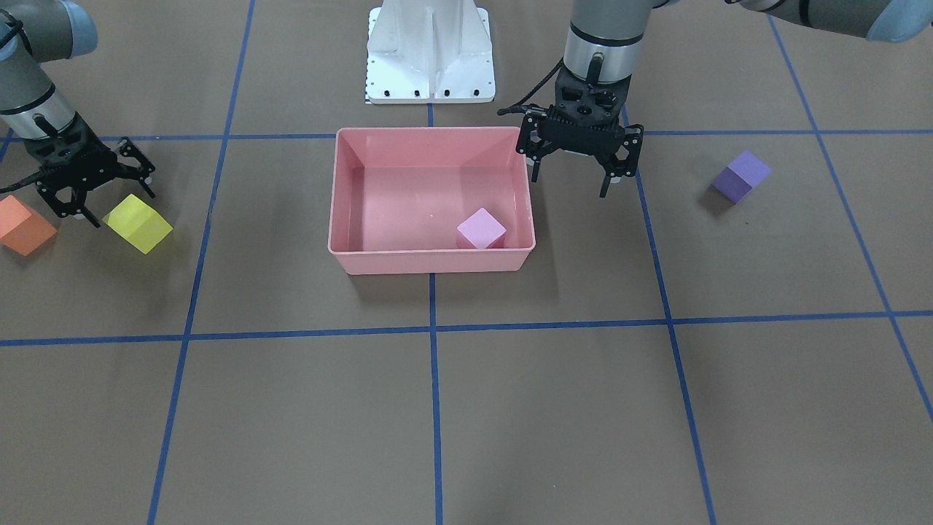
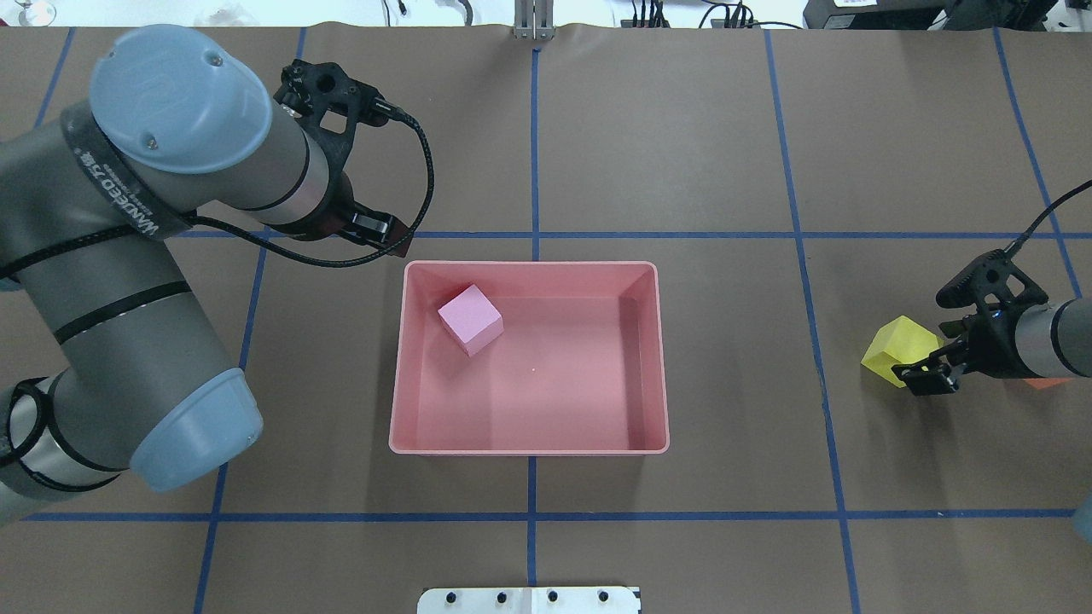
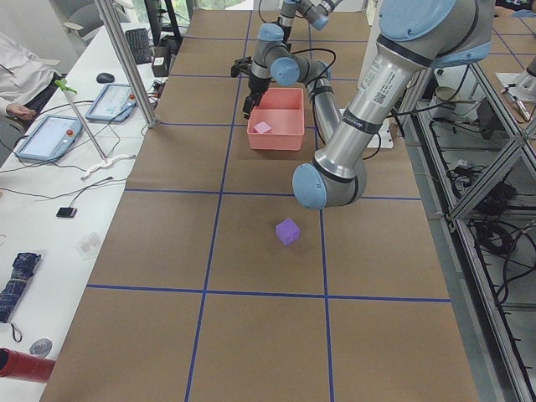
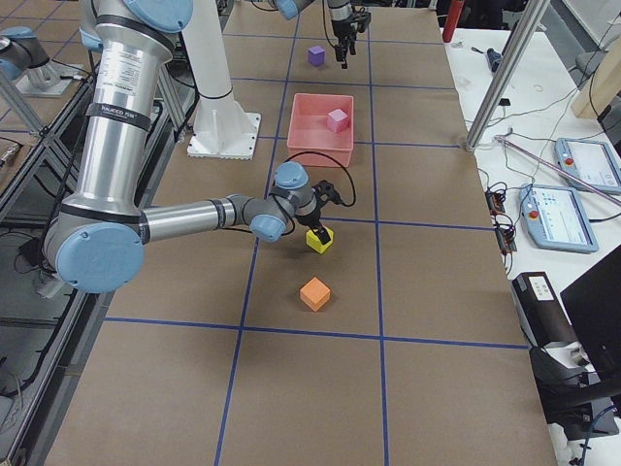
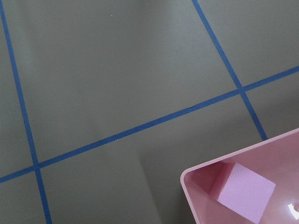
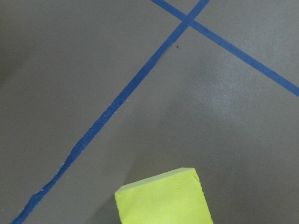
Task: Place blocks into pink bin with both arms
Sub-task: 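Grasp the yellow cube with the right gripper while the left gripper withdraws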
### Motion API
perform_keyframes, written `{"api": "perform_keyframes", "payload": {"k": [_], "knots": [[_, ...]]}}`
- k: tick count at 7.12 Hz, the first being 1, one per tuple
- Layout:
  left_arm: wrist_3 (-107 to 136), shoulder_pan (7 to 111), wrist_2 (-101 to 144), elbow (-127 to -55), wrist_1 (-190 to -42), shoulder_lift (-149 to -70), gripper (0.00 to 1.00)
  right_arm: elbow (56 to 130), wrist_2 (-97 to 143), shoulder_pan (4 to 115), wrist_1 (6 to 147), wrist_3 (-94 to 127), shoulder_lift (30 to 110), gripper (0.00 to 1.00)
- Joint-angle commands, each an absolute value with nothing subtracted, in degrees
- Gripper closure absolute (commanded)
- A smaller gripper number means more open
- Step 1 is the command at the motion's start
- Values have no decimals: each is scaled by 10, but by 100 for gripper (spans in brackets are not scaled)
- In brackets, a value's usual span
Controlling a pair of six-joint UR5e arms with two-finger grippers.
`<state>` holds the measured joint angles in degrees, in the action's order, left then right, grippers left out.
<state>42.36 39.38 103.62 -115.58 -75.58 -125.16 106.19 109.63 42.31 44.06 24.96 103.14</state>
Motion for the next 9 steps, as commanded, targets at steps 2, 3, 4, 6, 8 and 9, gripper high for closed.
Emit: {"api": "perform_keyframes", "payload": {"k": [2,3,4,6,8,9], "knots": [[424,394,1036,-1156,-756,-1251,0,1009,1096,422,440,241,988,1],[424,394,1036,-1156,-756,-1251,0,992,1095,422,440,243,977,6],[424,394,1036,-1156,-756,-1251,0,995,1096,424,440,244,983,53],[414,409,1037,-1156,-756,-1251,0,1005,1097,425,440,284,985,100],[314,486,1111,-1156,-754,-1221,0,1051,1103,425,446,361,983,100],[247,531,1138,-1155,-756,-1189,0,1062,1103,424,447,413,977,100]]}}
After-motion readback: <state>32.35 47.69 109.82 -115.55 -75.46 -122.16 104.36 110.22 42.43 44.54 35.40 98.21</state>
